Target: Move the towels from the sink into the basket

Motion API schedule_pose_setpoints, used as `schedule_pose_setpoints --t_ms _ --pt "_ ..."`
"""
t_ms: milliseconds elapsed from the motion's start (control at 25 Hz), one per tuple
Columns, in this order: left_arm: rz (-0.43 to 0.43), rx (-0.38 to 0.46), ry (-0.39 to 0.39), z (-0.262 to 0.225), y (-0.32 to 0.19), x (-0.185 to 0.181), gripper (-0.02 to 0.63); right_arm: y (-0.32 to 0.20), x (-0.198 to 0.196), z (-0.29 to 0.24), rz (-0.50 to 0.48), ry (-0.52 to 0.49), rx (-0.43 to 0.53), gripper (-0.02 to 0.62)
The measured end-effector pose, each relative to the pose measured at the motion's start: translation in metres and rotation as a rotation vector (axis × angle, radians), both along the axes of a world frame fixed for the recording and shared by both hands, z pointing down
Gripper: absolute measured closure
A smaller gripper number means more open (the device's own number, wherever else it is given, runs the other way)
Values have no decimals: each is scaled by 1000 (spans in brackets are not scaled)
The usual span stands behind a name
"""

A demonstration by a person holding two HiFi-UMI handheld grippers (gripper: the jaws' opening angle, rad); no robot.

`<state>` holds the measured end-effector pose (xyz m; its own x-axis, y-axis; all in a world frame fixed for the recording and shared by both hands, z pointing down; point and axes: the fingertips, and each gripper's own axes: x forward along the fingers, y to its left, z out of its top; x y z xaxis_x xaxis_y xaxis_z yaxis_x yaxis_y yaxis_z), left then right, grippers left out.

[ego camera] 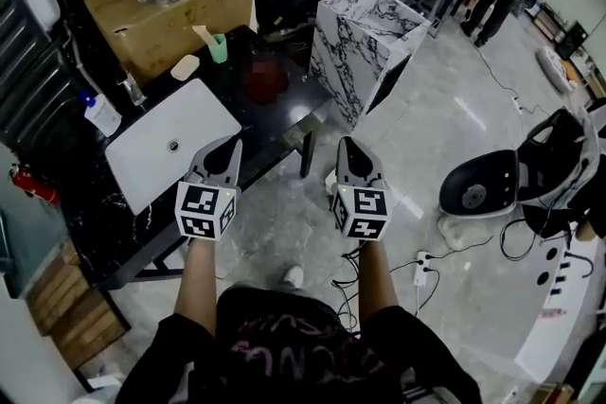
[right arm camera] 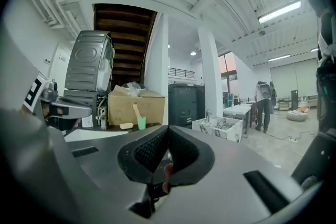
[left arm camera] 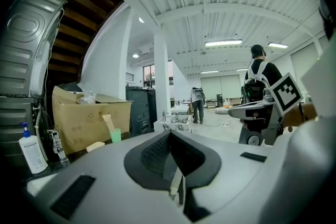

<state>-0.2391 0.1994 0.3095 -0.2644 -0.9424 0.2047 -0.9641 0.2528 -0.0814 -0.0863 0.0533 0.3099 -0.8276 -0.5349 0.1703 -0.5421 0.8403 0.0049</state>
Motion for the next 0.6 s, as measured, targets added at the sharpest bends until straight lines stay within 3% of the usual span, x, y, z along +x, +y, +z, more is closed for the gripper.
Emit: schedule_pose_setpoints --t_ms 600 --pt "-7 5 1 4 -52 -38 597 -49 -43 5 -16 0 -7 580"
